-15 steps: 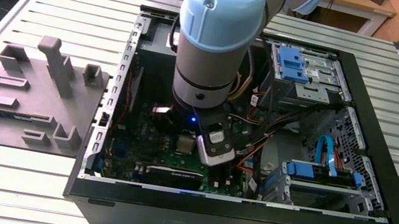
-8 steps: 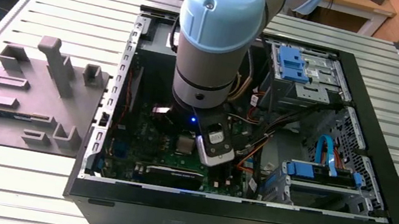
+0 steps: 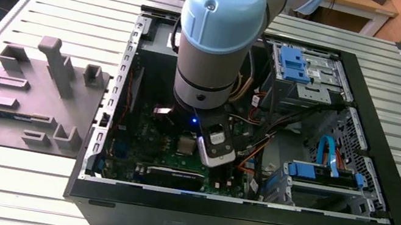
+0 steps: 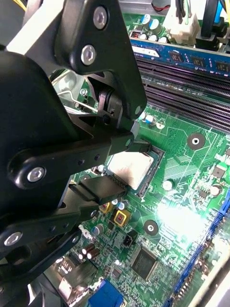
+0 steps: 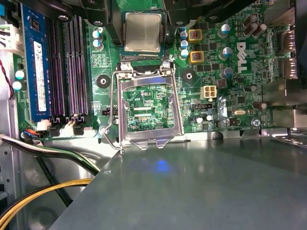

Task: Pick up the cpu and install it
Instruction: 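Place the cpu into insertion slot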

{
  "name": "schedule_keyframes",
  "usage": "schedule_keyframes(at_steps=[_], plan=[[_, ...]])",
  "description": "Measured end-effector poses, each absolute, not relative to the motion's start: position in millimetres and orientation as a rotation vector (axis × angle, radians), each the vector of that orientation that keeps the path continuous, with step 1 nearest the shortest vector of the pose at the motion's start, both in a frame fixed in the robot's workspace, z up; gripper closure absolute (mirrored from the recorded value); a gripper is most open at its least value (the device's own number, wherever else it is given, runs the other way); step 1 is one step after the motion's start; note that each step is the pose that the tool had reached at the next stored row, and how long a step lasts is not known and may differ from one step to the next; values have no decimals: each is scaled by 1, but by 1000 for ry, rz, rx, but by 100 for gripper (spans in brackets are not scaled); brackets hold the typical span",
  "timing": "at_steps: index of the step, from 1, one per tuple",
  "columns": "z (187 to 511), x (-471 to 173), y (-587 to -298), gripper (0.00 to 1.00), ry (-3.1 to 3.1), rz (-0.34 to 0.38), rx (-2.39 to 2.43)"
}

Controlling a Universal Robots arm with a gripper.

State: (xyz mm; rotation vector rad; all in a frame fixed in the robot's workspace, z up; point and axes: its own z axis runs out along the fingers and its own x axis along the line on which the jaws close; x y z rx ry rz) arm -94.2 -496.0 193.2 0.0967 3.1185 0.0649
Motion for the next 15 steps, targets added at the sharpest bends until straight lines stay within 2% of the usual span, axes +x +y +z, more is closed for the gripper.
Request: schedule_keyframes(at_steps=[7, 8, 9, 15], plan=[[193, -94, -496, 53, 3118, 65, 97], [193, -94, -496, 54, 3118, 65, 97], [193, -94, -496, 60, 3119, 65, 97], [193, -94, -496, 61, 3118, 65, 97]])
